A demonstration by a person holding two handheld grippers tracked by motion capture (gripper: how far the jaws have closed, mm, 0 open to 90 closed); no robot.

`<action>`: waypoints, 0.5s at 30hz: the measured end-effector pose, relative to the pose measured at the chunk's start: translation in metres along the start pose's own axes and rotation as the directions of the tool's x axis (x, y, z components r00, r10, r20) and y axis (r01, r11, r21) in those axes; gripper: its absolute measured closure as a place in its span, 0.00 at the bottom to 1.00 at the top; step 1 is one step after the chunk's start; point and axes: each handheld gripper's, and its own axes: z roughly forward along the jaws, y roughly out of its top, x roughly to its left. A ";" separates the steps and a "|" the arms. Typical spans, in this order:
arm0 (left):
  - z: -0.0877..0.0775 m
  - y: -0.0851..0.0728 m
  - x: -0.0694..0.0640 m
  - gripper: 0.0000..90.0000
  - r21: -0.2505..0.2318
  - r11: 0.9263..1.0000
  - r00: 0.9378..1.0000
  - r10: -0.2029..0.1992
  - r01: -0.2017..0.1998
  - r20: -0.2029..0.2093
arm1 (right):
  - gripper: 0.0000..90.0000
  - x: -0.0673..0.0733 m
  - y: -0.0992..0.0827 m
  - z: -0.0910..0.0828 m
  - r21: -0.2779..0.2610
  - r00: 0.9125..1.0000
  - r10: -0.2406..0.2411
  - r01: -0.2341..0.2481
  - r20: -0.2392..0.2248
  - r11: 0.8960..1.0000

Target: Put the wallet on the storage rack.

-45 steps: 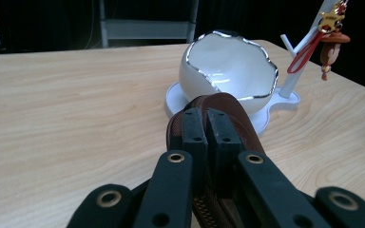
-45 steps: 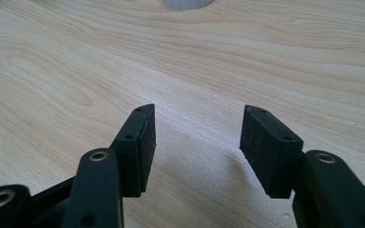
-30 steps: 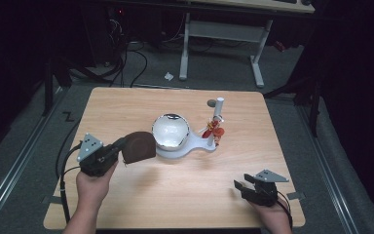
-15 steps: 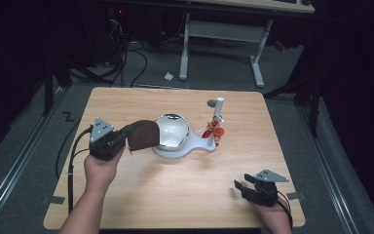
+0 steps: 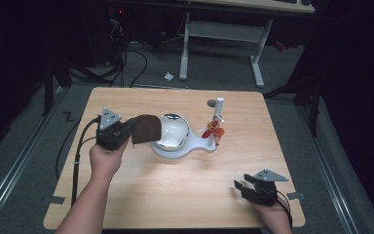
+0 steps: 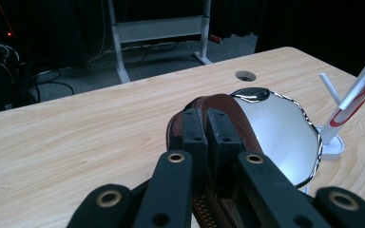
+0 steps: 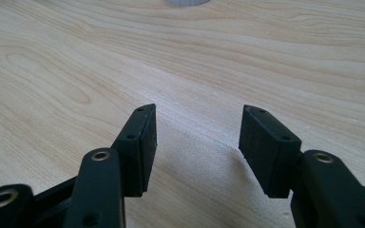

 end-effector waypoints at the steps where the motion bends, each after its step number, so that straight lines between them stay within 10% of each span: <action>1: 0.001 0.001 -0.001 0.97 0.003 1.000 1.000 0.003 -0.003 0.000 | 0.53 0.000 0.000 0.000 0.002 1.000 0.001 -0.001 -0.001 1.000; 15: 0.022 0.013 -0.017 0.97 0.061 0.997 0.999 0.052 -0.052 -0.008 | 0.53 -0.001 0.000 0.000 -0.001 1.000 -0.001 0.001 -0.001 1.000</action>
